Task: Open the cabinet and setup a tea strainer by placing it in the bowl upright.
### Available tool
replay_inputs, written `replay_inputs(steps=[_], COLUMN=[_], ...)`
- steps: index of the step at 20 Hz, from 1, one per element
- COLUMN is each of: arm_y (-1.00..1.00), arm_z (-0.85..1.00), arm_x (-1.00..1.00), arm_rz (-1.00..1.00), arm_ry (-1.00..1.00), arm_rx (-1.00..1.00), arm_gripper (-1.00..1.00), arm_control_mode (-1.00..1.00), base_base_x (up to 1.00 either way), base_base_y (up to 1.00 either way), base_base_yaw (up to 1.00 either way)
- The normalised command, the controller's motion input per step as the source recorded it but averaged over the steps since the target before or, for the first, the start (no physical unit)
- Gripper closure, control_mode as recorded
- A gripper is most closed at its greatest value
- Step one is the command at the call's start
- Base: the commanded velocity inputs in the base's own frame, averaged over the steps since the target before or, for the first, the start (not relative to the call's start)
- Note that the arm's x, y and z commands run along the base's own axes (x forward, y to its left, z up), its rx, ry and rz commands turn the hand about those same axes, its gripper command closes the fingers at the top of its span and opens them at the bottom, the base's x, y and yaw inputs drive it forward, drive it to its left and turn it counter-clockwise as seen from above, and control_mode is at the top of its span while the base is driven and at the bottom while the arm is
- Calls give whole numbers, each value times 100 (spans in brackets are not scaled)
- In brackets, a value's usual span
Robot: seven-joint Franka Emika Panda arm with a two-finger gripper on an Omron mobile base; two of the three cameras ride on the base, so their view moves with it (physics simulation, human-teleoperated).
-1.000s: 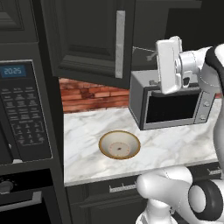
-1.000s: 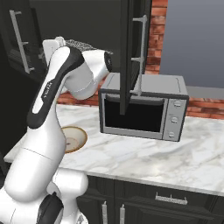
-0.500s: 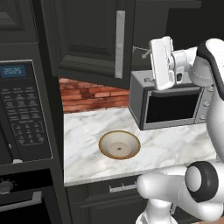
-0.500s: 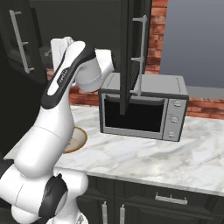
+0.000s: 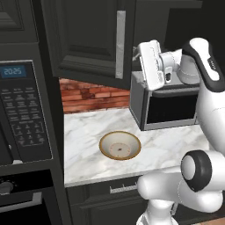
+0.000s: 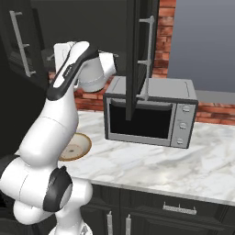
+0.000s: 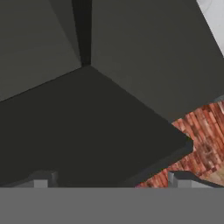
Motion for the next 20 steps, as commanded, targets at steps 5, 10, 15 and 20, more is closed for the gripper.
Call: replay_inputs(steps=[5,10,15,20], arm_y=[0,26,49,44], arm_z=[-7,0,0,0], arm_x=[35,16,2,0], arm_rz=[1,6,10,12], arm_ry=[4,0,0,0], arm_rx=[0,0,0,0], arm_gripper=[-100,-100,-100,-100], arm_control_mode=[-100,-100,-100,-100], base_base_x=[0,0,0,0], base_base_y=[0,0,0,0], base_base_yaw=[0,0,0,0])
